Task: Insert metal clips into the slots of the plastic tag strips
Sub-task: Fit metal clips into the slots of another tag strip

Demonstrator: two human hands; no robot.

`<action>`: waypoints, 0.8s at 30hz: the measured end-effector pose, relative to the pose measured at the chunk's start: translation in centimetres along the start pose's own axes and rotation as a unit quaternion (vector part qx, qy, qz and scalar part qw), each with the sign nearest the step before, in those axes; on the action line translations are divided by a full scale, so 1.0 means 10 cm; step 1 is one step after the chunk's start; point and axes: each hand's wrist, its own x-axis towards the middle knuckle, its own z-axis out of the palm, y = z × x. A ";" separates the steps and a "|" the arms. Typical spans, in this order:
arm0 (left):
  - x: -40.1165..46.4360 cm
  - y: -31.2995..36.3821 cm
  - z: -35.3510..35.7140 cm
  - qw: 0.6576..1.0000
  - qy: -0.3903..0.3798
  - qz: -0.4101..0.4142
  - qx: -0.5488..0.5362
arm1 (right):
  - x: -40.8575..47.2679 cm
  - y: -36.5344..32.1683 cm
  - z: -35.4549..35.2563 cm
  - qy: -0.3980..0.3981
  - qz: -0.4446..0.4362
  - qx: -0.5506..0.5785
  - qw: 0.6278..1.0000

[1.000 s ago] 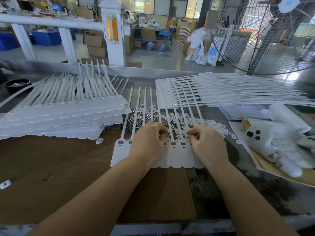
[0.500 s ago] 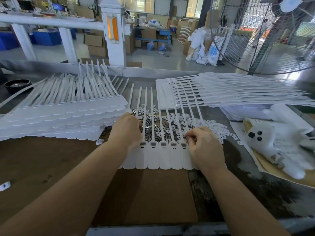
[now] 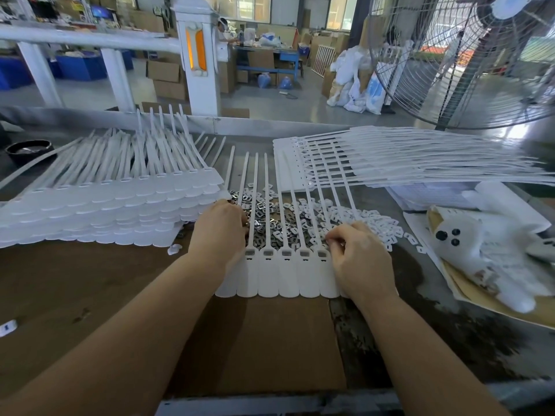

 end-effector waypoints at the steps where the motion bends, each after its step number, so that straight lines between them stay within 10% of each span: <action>1: 0.00 0.00 0.00 1.000 -0.002 0.003 0.007 | 0.00 0.00 0.00 0.000 0.000 0.000 1.000; 24: -0.01 -0.02 0.04 1.000 0.005 0.017 0.018 | 0.00 0.00 -0.01 -0.011 0.010 0.007 1.000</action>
